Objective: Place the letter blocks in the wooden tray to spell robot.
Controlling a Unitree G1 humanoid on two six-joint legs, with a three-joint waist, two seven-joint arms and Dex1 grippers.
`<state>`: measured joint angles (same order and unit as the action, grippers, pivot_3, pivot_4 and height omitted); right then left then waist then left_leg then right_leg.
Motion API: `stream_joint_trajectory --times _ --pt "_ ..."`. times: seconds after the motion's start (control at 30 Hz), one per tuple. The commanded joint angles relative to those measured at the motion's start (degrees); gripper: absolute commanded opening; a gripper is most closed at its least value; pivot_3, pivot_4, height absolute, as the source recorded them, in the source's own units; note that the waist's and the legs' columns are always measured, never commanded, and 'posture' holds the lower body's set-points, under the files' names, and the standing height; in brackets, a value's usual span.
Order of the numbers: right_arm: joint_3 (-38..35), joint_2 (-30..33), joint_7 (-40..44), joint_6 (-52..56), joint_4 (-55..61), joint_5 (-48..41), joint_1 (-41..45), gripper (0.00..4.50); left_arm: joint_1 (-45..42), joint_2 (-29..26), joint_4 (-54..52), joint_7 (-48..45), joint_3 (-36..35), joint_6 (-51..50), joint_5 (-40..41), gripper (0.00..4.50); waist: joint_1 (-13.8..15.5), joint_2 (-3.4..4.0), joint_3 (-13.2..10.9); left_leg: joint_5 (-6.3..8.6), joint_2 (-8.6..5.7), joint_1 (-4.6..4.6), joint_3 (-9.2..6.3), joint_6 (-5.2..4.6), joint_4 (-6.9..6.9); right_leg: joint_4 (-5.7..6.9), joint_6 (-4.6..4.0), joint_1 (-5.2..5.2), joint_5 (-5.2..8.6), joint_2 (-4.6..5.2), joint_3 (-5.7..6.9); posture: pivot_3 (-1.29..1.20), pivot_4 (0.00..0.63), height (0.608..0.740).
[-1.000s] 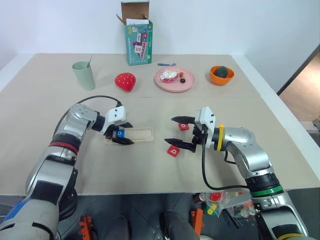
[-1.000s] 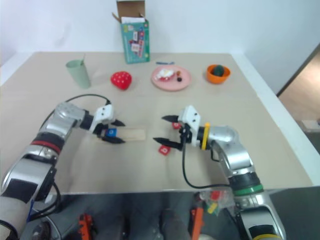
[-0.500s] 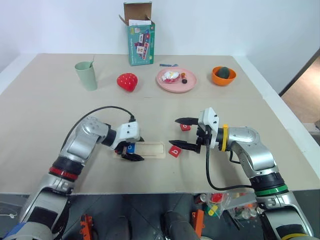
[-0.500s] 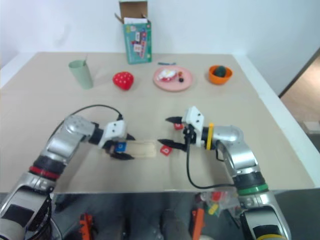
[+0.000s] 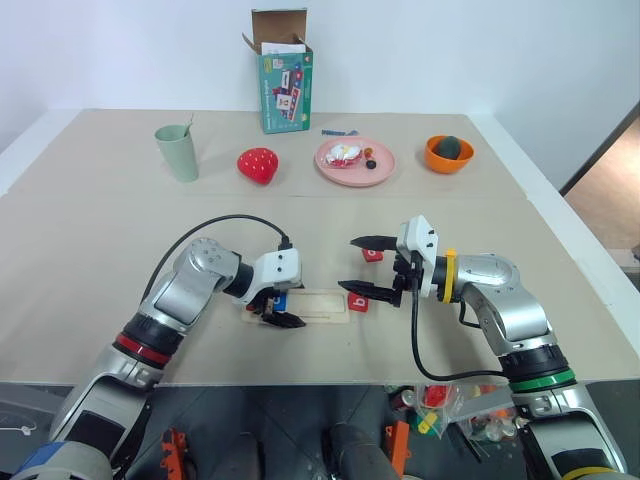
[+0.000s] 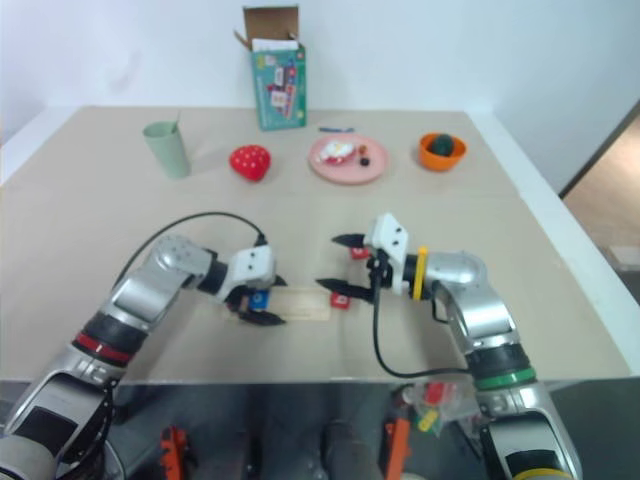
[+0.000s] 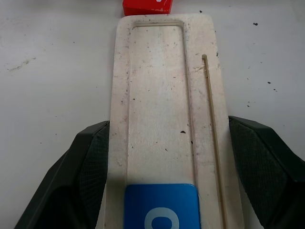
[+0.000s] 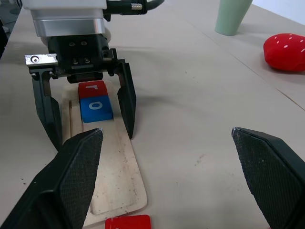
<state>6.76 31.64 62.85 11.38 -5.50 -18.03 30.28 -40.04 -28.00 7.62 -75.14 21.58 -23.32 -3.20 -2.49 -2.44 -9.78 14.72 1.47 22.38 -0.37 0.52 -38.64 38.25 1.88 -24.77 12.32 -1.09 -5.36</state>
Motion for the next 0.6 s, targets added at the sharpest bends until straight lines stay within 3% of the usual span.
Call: stream_joint_trajectory --times 0.03,0.17,0.2,0.23,0.6 --pt "-1.70 1.76 1.26 -1.55 0.06 0.07 -0.21 4.50 0.22 -0.28 -0.13 0.29 1.49 0.04 0.14 3.19 0.00 0.00 0.00 0.00 -0.01 0.00 0.01 0.00 -0.01 0.00 0.01 0.01 -0.01 0.01 -0.01 0.00 0.150 0.740" --pt "-1.18 4.17 4.18 -1.83 -1.12 0.43 -0.67 4.50 1.24 -0.63 -1.98 0.57 1.03 -2.12 1.52 3.19 -0.04 0.00 0.00 0.00 -0.04 0.00 0.02 0.00 0.00 -0.02 0.05 0.01 0.01 0.04 -0.02 0.00 0.150 0.740" --pt "-0.88 4.64 4.86 -2.05 -1.54 0.62 -0.51 4.50 1.44 -0.90 -2.53 0.57 0.99 -2.49 1.76 4.21 -0.05 0.00 0.00 0.00 -0.04 0.00 0.01 0.00 0.00 -0.03 0.05 0.01 0.02 0.04 -0.02 0.00 0.150 0.740" --pt "-0.67 5.00 5.45 -2.23 -2.11 0.81 -0.26 4.50 1.73 -1.16 -3.30 0.55 0.73 -3.08 2.24 4.48 -0.06 0.01 0.00 0.00 -0.04 0.00 0.02 0.00 0.01 -0.03 0.05 0.01 0.02 0.04 -0.03 0.00 0.150 0.740" --pt "1.20 5.14 10.83 -2.84 -6.30 2.51 1.49 4.50 3.82 -5.26 -13.00 1.82 -4.15 -6.24 8.12 4.48 -0.34 0.14 -0.09 0.00 0.06 0.06 0.10 0.00 0.10 -0.02 0.00 -0.19 0.02 -0.06 -0.13 0.00 0.150 0.740"
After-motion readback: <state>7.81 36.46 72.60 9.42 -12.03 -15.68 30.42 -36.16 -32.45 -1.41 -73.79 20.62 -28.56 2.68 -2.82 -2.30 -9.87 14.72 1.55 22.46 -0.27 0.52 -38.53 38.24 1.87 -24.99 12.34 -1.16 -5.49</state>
